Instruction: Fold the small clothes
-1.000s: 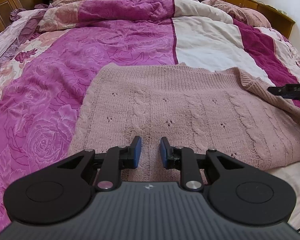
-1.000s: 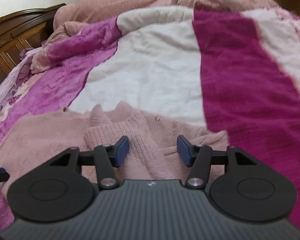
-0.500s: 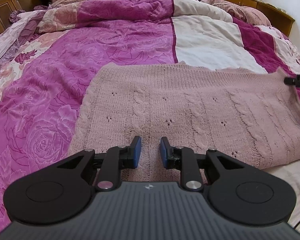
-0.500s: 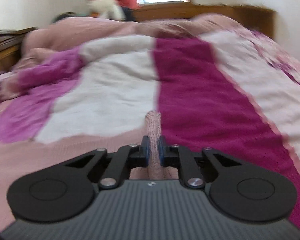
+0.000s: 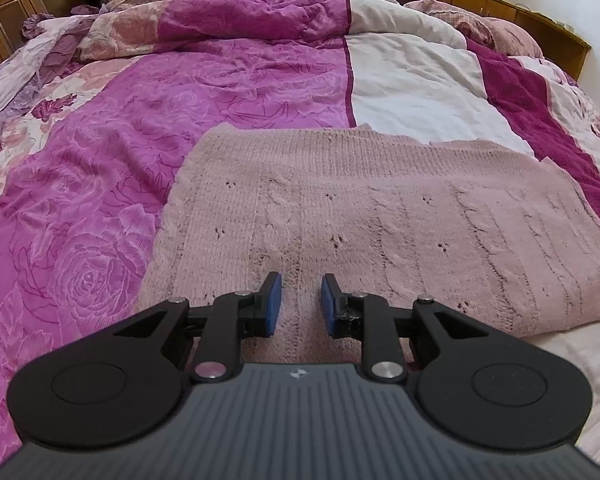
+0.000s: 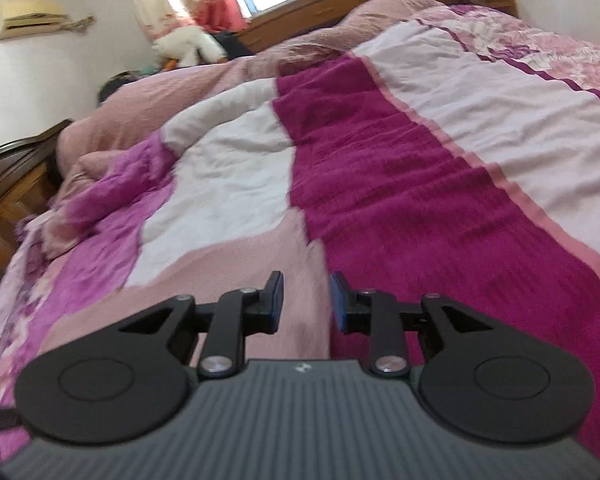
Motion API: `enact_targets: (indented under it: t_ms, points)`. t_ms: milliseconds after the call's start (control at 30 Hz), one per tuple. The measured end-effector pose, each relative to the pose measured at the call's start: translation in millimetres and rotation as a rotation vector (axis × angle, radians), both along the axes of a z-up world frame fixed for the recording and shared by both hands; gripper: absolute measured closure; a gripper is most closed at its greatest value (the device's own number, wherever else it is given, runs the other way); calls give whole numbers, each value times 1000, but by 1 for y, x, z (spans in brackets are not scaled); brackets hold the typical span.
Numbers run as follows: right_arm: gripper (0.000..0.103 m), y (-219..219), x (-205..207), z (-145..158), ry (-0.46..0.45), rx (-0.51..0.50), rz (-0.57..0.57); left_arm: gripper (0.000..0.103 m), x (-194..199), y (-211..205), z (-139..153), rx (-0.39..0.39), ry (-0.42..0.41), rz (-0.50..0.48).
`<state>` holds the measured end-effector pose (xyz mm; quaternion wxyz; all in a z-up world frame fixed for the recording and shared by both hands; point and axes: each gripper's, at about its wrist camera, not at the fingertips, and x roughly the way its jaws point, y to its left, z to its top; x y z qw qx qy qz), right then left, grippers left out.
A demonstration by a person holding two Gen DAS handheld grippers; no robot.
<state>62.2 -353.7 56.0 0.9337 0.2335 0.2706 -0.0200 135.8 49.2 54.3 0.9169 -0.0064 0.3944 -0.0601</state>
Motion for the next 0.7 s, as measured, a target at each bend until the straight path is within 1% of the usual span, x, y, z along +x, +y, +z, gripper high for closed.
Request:
enact_targets:
  t_ms: [33,133,200,267,333,367,433,533,633,700]
  points:
    - [73,6,-8,0,0,-2,13,74,-2,0,1,1,-1,-2]
    - [73,25,-26,-1,-9,-29,42,69,-8,-1,1,3,-1,-4]
    - [73,36,-32,-4,-12,-71,66,68,-11,-1,2,3,1,1]
    - [74,45,-31,-12,11,-92,79,67,-14,-2,3,3,1,8]
    - [74,51,-28,-20,35,-124,64,67,-18,-3,4,6,-1,14]
    - [76,54,-27,-23,40,-159,50,67,-20,-4,4,11,-2,17]
    - [76,58,-29,-23,37,-190,33,66,-25,-5,6,9,0,30]
    - [76,59,-31,-22,39,-182,17,66,-34,-4,9,-16,12,43]
    - [76,54,-37,-21,40,-141,8,65,-40,-4,12,-16,20,42]
    - [71,50,-43,-19,38,-97,-2,64,-44,-5,16,-14,19,47]
